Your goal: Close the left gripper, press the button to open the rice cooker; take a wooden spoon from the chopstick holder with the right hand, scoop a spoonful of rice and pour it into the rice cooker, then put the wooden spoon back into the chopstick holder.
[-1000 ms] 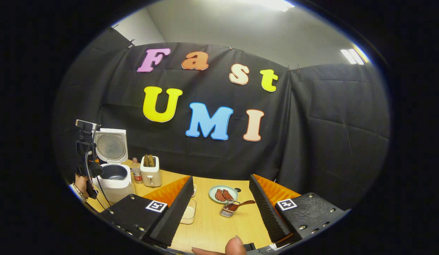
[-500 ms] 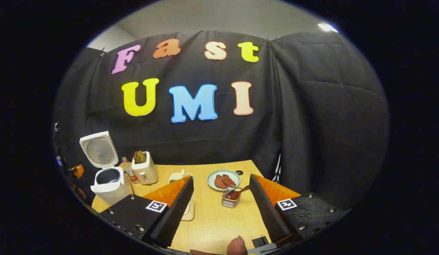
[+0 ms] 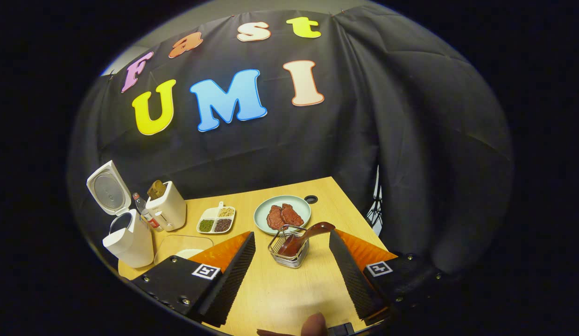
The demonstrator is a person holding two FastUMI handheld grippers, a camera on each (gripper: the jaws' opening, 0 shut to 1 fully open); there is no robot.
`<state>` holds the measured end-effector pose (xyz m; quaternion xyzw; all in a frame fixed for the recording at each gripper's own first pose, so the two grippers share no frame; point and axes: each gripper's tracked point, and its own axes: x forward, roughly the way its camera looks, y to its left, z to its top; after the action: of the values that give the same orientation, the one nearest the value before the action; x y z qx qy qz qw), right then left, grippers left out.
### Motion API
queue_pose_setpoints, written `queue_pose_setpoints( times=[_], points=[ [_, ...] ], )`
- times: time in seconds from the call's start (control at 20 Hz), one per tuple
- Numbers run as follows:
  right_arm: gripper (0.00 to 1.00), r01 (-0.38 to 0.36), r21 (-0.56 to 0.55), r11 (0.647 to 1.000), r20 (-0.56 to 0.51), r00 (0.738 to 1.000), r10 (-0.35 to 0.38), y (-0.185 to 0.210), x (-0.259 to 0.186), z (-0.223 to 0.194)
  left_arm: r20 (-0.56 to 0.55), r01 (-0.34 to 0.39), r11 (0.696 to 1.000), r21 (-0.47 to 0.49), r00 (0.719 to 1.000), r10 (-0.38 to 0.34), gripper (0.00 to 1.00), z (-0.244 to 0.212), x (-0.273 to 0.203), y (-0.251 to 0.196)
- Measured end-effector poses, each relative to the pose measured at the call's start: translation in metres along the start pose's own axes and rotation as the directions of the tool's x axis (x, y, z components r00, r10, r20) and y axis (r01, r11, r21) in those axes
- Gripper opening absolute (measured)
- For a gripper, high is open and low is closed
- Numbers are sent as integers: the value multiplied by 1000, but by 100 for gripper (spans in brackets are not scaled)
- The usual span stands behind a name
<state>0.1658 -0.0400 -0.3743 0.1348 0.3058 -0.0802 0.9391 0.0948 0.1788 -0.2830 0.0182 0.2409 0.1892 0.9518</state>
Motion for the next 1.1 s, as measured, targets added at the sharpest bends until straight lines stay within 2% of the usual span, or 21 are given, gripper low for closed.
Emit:
queue_pose_setpoints(
  times=[0.05,0.2,0.3,0.4,0.6,0.65,0.7,0.8,0.9,0.95,1.0,1.05,1.1],
  points=[
    [98,-2,0,1000,-9,1000,2,-6,15,-8,-5,-13,1000,-2,1000,13,87,1,-11,-4],
    [98,-26,37,999,-16,1000,27,-18,58,-17,-23,-34,999,-36,999,33,90,0,-38,-17],
    [98,-15,58,998,-9,1000,15,-28,84,-22,-53,-54,997,-51,997,52,93,-7,-50,-24],
    [98,-33,85,996,-40,999,37,-29,105,-31,-80,-69,996,-54,995,64,93,-11,-59,-32],
    [98,-5,118,993,-42,999,10,-38,135,-38,-96,-97,995,-5,991,96,93,-4,-72,-36],
    [92,-7,146,989,-48,999,14,-37,142,-39,-98,-94,995,13,991,95,93,-2,-72,-39],
    [98,-16,174,985,-64,998,28,-31,147,-42,-102,-87,996,33,991,90,92,-3,-72,-43],
    [96,-42,205,978,-80,995,59,-19,158,-41,-102,-72,996,59,992,77,92,0,-67,-52],
    [86,-48,234,971,-94,993,72,-16,162,-44,-112,-55,996,64,992,62,93,2,-66,-60],
    [72,4,226,974,-95,995,18,-23,170,-45,-115,-51,996,67,992,59,93,2,-68,-62],
    [47,17,225,974,-88,996,3,-26,172,-43,-112,-45,997,67,992,53,92,4,-70,-64],
    [22,2,239,971,-92,996,20,-22,170,-42,-108,-43,997,66,993,50,92,5,-72,-64],
    [27,-26,258,966,-94,994,52,-14,166,-40,-110,-44,997,63,993,51,94,1,-75,-62]
  ],
)
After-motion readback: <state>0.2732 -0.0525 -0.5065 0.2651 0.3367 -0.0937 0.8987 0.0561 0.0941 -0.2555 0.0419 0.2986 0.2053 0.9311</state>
